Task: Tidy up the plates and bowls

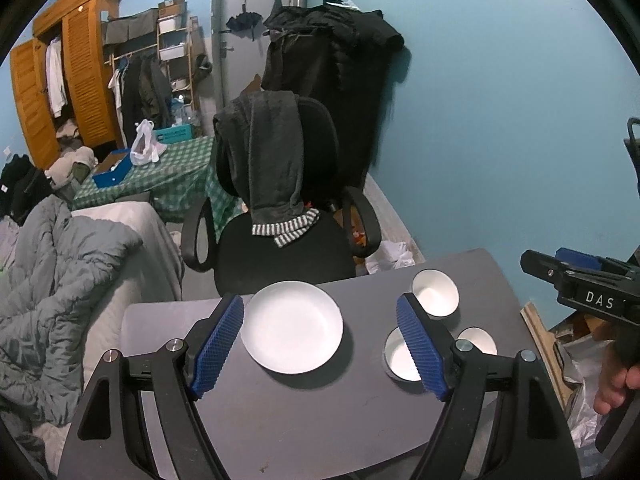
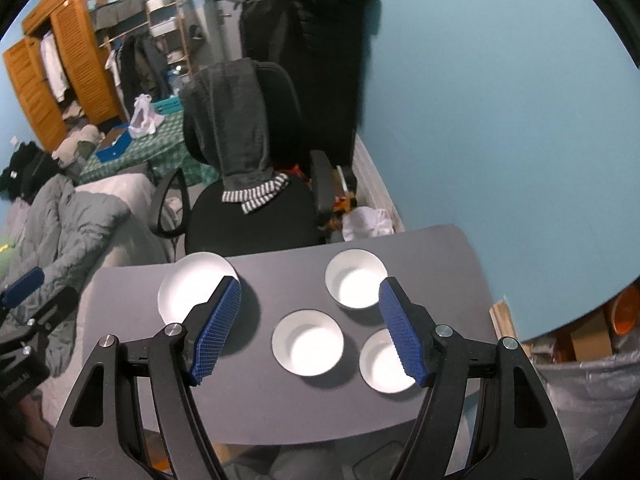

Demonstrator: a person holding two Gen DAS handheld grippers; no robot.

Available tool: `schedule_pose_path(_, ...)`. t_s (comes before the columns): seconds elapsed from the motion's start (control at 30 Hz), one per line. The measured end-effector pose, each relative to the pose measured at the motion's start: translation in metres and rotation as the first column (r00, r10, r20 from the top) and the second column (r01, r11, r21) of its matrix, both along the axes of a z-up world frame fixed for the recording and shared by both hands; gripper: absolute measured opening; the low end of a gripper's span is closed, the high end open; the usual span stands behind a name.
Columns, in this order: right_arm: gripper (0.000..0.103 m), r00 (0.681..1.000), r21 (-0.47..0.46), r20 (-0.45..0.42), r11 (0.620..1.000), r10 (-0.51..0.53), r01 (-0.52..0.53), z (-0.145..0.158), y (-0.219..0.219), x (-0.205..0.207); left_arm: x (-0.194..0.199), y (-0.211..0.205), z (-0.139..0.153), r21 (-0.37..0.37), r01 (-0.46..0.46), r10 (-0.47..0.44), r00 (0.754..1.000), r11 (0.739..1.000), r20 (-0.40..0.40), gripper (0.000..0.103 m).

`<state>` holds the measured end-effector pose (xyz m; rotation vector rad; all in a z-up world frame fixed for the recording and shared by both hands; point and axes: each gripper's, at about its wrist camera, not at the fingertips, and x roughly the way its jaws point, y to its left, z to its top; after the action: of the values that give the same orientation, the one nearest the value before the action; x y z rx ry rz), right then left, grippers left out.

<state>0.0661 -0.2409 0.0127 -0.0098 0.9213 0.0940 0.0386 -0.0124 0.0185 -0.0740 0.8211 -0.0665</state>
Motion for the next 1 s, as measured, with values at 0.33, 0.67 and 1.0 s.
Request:
schedule_pose_path(0.33,0.071,0.999,0.004,-0.001,0.999,-0.049,0.049,0.007,-0.022,-0.009,0.001,-0.013,0.015,-0.024,0.035,-0.035,0.999,0.999,0.025,0.080)
schedule_pose_path(0.67,0.071,0.996,0.015,-0.019,0.996,-0.090,0.090,0.008,-0.036,-0.016,0.006,-0.029,0.014,-0.041,0.074,-0.074,0.997,0.996,0.016,0.081)
schedule_pose_path(1.0,0.071,0.985,0.030,-0.058,0.986,-0.160,0.162,0.003,-0.055,-0.032,0.007,-0.050,0.006,-0.044,0.150,-0.150,0.989,0.988,-0.014,0.081)
